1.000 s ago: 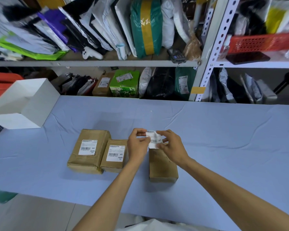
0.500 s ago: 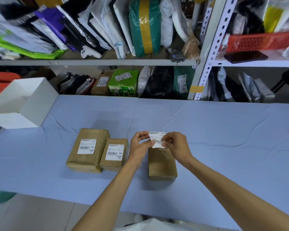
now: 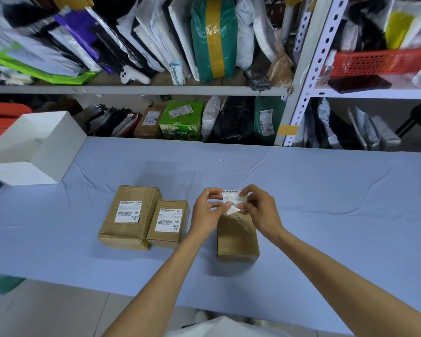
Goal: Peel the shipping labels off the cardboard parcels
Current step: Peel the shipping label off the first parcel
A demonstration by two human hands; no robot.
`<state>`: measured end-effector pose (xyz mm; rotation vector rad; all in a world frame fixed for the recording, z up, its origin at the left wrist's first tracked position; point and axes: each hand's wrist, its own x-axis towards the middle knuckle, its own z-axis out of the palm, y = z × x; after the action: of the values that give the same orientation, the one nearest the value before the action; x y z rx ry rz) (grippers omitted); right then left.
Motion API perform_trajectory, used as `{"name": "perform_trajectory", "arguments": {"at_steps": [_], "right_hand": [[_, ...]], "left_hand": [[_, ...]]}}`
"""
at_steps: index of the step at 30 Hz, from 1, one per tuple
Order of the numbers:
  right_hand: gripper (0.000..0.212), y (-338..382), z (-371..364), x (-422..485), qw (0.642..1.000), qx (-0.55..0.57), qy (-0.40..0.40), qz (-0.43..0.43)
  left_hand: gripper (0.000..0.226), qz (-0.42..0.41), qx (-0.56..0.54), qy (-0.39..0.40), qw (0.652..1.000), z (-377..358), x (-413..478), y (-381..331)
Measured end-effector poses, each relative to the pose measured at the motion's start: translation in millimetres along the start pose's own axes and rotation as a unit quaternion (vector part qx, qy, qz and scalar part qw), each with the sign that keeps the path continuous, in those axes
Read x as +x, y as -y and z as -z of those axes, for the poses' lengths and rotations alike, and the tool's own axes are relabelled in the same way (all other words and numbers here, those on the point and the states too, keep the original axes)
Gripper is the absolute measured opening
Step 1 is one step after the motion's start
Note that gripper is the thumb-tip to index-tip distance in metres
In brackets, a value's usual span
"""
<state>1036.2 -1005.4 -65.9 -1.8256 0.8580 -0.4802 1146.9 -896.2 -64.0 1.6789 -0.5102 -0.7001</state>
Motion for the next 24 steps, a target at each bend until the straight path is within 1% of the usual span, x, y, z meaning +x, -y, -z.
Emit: {"name": "perform_trajectory", "arguments": {"at_steps": [3,5,7,9,12,14,17,21,23,24], "right_hand": [[0.016,3.2,-0.8,-1.2,1.0,0.017,-0.004,-0.012],[0.015,7.1,-1.7,-2.6,1.0,0.018,-0.015,-0.011],[0.019,11.4,-2.7,-3.4,1.0,0.018,-0.023,-0.005],[0.02,14.7,-3.0,-3.0,0.999,0.01,-0.031,0.004],[0.023,15.7,-3.2,-2.2,0.998,-0.033,-0.046,0.004],[0.022,15.2,-3.7,-2.7,0.997,-0.057,-0.048,0.005],[0.019,15.7,-4.3,-3.9,0.997,-0.066,-0.038,-0.004],[0.015,20.1,-10.1,-5.7,0.998,-0.06,-0.003,-0.001],[0.022,22.8,-12.9,-7.1,0.999,-0.038,0.009,-0.032],[0.026,22.1,-13.7,-6.5,0.998,-0.035,0.003,-0.051]], "left_hand": [[0.027,0.001,0.014,-0.003,1.0,0.0,4.2,3.3],[0.014,0.02,0.005,0.003,1.0,-1.8,7.1,4.6],[0.002,0.038,-0.003,0.019,0.999,-5.2,6.9,3.6],[0.01,0.021,0.013,0.026,0.999,-8.8,5.7,4.5],[0.008,-0.018,0.077,0.016,0.997,-10.5,5.8,4.3],[0.007,-0.018,0.063,0.021,0.998,-10.4,7.1,2.9],[0.016,-0.011,0.048,0.037,0.998,-12.9,8.1,4.8],[0.023,0.002,0.029,0.003,1.0,-15.2,9.8,9.2],[0.025,0.009,0.026,-0.018,0.999,-15.3,10.2,10.2],[0.025,0.011,0.028,-0.023,0.999,-15.2,9.8,11.1]]}}
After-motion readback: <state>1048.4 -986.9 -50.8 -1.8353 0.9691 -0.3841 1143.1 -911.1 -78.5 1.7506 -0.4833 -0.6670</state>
